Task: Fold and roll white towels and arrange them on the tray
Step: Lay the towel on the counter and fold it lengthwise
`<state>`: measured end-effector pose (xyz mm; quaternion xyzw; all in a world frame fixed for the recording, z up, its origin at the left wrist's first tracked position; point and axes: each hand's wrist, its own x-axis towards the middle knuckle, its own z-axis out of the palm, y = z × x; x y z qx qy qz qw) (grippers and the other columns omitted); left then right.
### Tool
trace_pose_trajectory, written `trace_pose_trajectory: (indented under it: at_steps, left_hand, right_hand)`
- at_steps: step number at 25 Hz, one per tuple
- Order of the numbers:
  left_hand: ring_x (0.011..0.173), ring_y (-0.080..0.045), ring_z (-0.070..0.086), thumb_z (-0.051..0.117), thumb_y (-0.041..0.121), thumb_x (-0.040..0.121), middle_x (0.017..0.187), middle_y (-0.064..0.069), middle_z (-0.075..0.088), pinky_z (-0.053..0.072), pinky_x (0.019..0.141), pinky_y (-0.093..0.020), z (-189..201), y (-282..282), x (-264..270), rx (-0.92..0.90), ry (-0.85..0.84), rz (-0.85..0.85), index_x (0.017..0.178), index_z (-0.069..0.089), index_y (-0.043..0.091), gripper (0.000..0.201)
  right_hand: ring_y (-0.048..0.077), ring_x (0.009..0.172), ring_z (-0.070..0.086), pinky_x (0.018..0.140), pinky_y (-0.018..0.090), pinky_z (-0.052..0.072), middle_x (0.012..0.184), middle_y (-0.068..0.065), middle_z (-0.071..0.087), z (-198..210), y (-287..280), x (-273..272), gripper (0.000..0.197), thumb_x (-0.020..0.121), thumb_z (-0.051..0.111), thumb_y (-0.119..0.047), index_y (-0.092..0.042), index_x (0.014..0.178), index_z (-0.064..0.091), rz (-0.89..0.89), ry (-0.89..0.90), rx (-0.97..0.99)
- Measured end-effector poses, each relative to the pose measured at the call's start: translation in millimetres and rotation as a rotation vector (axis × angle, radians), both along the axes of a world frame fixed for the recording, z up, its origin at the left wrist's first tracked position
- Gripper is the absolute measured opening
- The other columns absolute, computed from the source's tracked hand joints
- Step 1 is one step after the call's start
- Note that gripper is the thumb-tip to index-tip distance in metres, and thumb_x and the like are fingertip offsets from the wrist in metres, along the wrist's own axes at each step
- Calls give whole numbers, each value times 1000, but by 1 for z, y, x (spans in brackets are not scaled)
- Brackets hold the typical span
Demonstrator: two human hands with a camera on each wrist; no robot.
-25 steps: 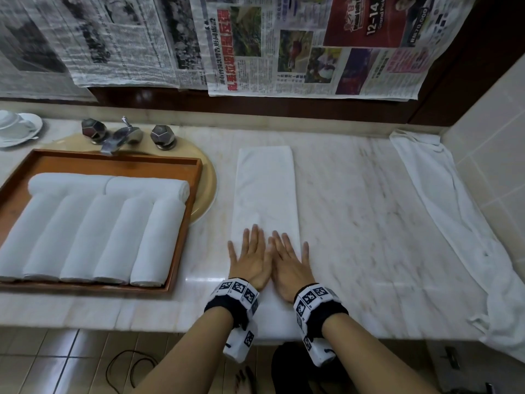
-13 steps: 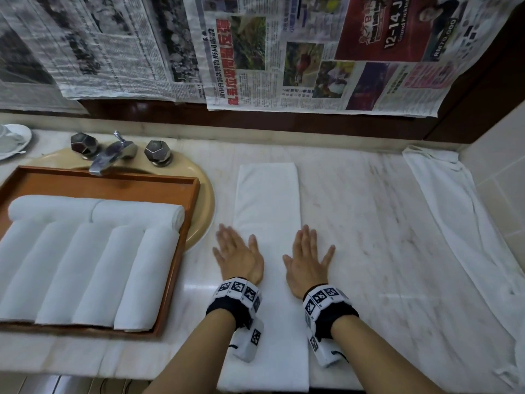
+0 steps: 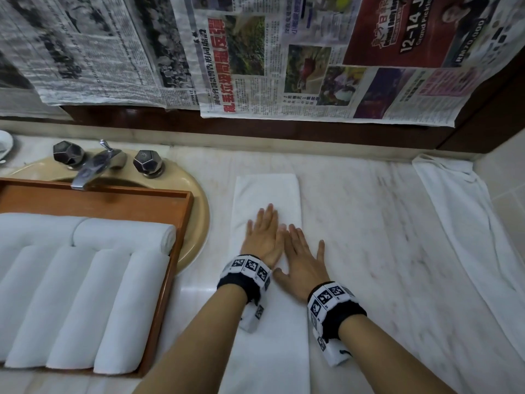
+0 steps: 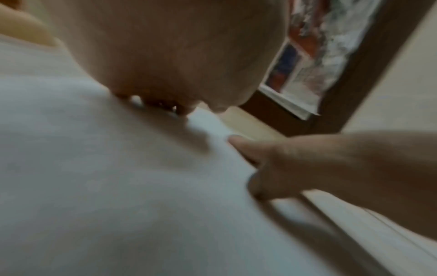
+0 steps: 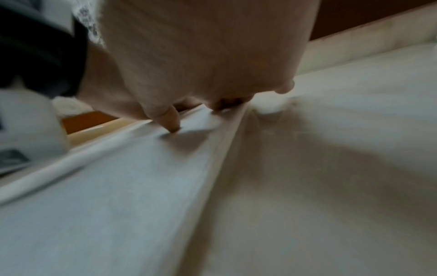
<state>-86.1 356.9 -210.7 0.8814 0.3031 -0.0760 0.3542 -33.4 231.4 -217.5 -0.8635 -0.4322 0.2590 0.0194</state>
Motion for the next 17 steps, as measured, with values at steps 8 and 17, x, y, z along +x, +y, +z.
trace_pose_trajectory:
  at_steps: [8, 17]
  left_hand:
    - [148, -13, -14, 17, 37, 106, 158, 4, -21, -11, 117, -33, 8, 8, -51, 14, 130, -154, 154, -8, 14, 59]
    - [146, -9, -19, 23, 35, 105, 157, 8, -28, -8, 119, -44, -3, 67, 17, 138, 332, -269, 152, -18, 21, 65]
  right_hand:
    - [12, 144, -26, 113, 63, -10, 156, -1, -32, 1, 2, -5, 68, 102, 16, -45, -11, 151, -18, -85, -15, -90]
    - [13, 145, -23, 113, 65, -6, 157, -2, -30, 4, 49, 71, 68, 103, 21, -41, -12, 152, -15, -60, 12, -140]
